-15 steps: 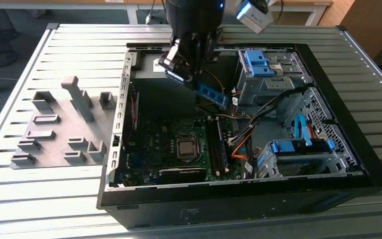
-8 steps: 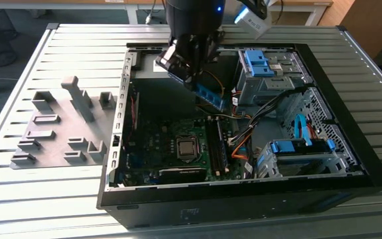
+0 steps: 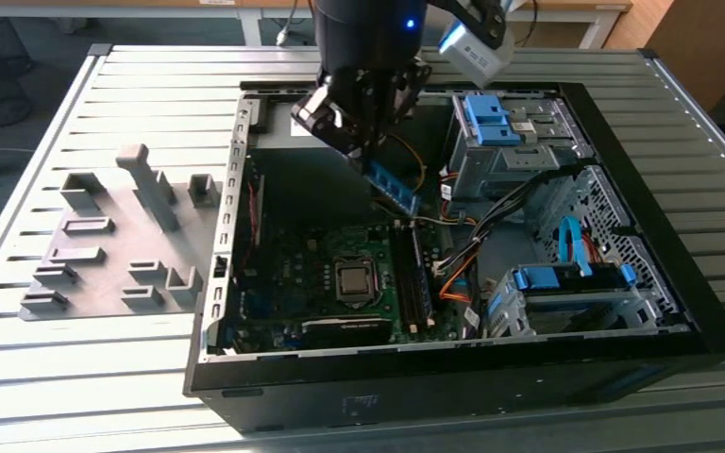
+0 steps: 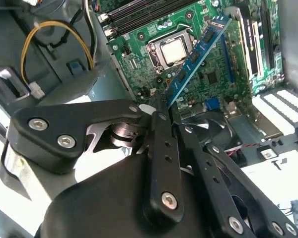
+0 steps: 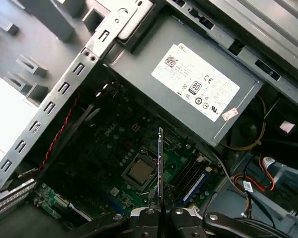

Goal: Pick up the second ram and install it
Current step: 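Insert the second ram into the second slot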

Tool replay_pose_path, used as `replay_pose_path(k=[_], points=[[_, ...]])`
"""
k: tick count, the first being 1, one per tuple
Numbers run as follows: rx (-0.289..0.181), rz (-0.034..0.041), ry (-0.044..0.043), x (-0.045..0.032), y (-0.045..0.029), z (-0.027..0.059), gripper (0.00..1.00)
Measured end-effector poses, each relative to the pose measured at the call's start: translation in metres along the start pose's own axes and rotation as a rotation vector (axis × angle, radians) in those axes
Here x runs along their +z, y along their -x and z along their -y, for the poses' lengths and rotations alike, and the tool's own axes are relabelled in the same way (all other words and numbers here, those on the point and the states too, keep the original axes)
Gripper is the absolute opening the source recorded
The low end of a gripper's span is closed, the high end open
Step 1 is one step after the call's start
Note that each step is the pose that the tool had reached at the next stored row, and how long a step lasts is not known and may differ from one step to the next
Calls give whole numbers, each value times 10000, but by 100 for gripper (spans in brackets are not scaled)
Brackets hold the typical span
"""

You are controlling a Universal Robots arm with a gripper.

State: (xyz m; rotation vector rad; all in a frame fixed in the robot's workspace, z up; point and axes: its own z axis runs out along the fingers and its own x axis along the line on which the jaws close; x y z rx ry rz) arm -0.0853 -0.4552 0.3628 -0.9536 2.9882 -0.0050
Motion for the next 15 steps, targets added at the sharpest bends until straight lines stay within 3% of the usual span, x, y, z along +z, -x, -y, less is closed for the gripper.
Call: replay_pose_path(k=[4,11,15], points=[[533,-2,-2,14,3,0,14],[596,-3,-3,35,12,21,14],[1095,-6,-6,57,12,22,14]])
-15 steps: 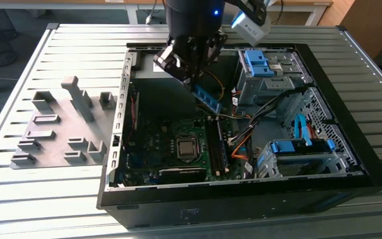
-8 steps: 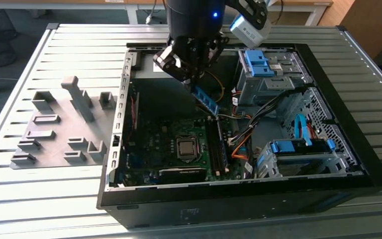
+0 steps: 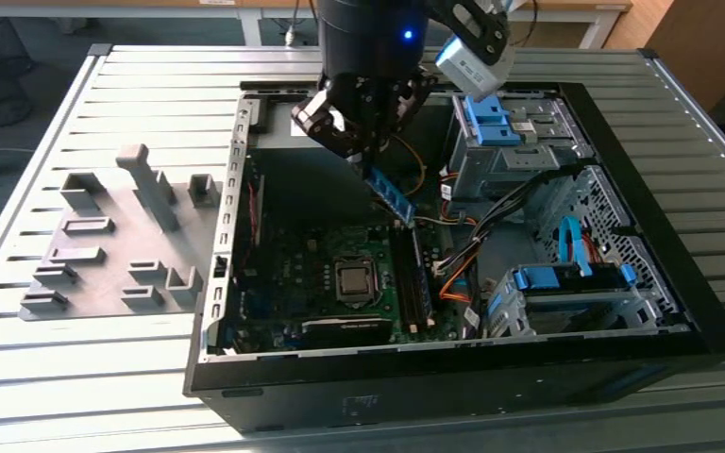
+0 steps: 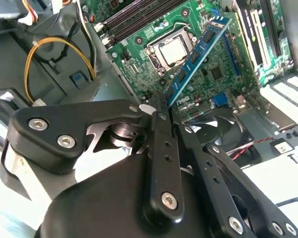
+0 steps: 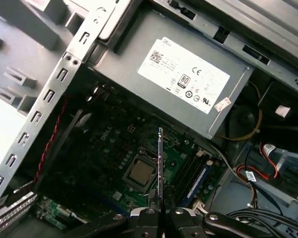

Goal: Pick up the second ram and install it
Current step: 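Insert the second ram into the second slot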

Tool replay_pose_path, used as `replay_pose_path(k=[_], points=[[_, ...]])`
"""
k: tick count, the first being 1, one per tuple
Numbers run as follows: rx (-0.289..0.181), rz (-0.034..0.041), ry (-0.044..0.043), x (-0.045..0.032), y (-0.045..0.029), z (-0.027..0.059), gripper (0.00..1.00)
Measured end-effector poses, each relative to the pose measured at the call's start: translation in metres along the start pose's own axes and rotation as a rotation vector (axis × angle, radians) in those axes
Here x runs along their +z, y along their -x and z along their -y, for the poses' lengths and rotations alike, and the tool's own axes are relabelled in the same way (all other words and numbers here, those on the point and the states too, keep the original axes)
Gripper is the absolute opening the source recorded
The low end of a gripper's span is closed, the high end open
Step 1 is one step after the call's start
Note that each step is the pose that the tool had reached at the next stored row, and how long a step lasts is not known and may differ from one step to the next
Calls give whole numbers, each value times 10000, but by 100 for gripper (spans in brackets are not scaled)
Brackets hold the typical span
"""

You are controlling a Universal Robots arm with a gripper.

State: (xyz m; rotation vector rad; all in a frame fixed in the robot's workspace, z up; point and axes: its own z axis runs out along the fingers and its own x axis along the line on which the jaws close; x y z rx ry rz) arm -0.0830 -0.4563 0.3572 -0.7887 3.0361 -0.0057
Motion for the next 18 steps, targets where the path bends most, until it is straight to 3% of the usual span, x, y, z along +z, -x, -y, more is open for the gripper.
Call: replay_pose_path(k=[5,9,18], points=[[898,-5,-4,31,0,-1,14],[1187,-6,-4,39,28,6,14],[1528,-7,-6,50,219,60,14]])
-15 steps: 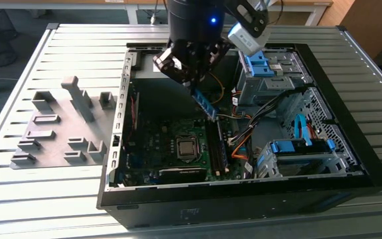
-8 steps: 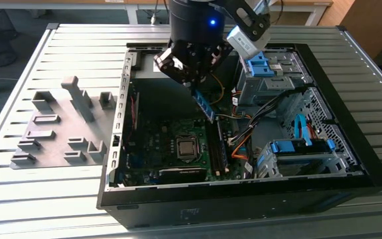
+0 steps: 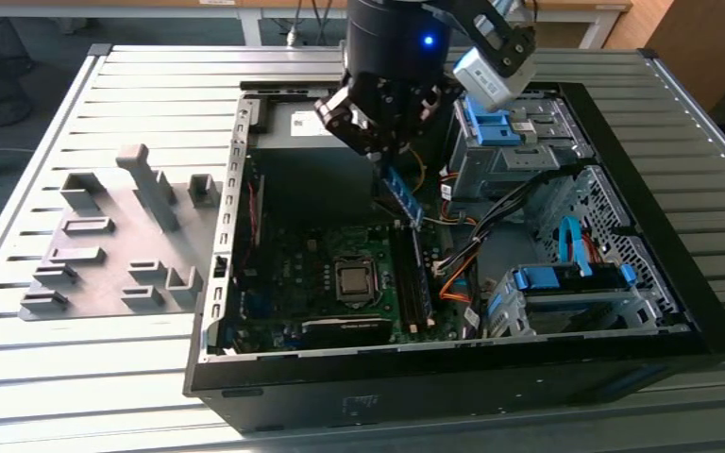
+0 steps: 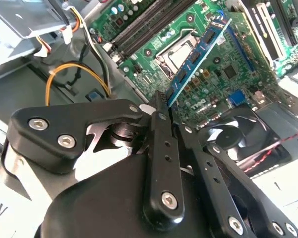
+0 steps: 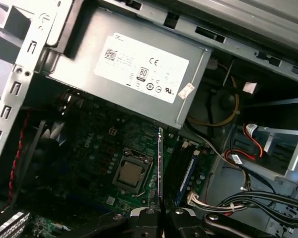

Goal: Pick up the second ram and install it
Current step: 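Insert the second ram into the second slot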

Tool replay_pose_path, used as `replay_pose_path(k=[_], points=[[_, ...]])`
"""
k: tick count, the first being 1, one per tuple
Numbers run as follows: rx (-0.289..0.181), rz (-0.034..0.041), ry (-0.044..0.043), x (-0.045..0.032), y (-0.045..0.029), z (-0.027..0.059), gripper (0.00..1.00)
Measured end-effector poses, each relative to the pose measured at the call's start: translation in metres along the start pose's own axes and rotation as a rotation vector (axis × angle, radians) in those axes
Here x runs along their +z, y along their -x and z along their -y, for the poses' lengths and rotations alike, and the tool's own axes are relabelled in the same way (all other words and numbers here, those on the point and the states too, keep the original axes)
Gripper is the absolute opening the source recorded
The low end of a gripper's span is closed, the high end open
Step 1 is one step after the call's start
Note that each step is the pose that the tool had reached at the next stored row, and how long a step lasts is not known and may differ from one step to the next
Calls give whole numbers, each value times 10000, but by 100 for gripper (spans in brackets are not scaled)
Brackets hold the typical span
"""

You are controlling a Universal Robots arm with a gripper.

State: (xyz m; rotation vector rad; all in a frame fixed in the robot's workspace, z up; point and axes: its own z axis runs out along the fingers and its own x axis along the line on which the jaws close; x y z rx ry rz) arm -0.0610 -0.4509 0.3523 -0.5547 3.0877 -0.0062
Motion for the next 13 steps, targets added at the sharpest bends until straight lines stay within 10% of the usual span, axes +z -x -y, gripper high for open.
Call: replay_pose_path(k=[13], points=[[1014,-7,-5,26,127,1,14]])
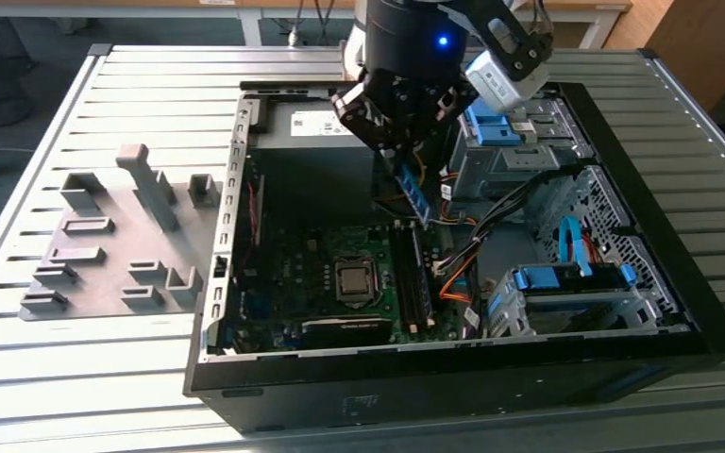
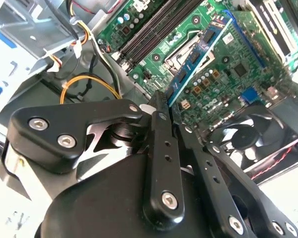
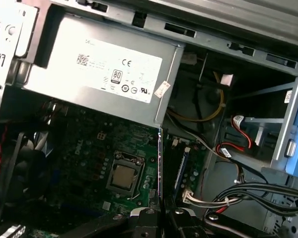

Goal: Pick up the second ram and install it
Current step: 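Insert the second ram into the second slot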

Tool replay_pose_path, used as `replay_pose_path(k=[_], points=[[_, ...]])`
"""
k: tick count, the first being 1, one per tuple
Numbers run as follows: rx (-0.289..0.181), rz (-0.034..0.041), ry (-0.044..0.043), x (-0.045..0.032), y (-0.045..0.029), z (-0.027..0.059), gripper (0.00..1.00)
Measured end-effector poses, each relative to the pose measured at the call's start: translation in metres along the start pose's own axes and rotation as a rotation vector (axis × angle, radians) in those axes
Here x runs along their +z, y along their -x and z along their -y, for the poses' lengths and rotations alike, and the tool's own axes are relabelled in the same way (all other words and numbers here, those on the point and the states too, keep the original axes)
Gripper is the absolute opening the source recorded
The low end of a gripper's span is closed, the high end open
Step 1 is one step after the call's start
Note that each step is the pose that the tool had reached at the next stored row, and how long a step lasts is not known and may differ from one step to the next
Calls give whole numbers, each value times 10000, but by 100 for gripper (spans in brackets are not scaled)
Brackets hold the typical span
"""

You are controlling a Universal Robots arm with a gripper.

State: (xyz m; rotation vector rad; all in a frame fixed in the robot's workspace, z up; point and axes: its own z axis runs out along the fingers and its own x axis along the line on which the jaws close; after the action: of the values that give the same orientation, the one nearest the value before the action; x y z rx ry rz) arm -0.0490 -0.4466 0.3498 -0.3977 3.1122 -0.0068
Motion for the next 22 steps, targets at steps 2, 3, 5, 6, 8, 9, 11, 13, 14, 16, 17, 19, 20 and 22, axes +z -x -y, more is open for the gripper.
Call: replay_pose_path(k=[2,3,5,6,8,9,11,13,14,16,17,19,20,22], points=[[330,-1,-2,8,0,0,14],[499,-1,-2,12,0,-1,14],[839,-3,-3,20,0,-1,14],[1000,-4,-3,24,0,-1,14],[1347,-5,-5,32,0,-2,14],[1513,-6,-5,36,0,-2,14],[1840,-8,-6,44,0,-3,14],[2153,-10,-8,51,0,-4,14],[2305,-10,-8,55,1,-4,14],[2502,-10,-7,63,7,-5,14],[2542,-11,-8,70,20,-3,14],[2552,-11,-8,95,36,1,14],[2552,-12,-9,113,39,2,14],[2554,-11,-9,149,39,2,14]])
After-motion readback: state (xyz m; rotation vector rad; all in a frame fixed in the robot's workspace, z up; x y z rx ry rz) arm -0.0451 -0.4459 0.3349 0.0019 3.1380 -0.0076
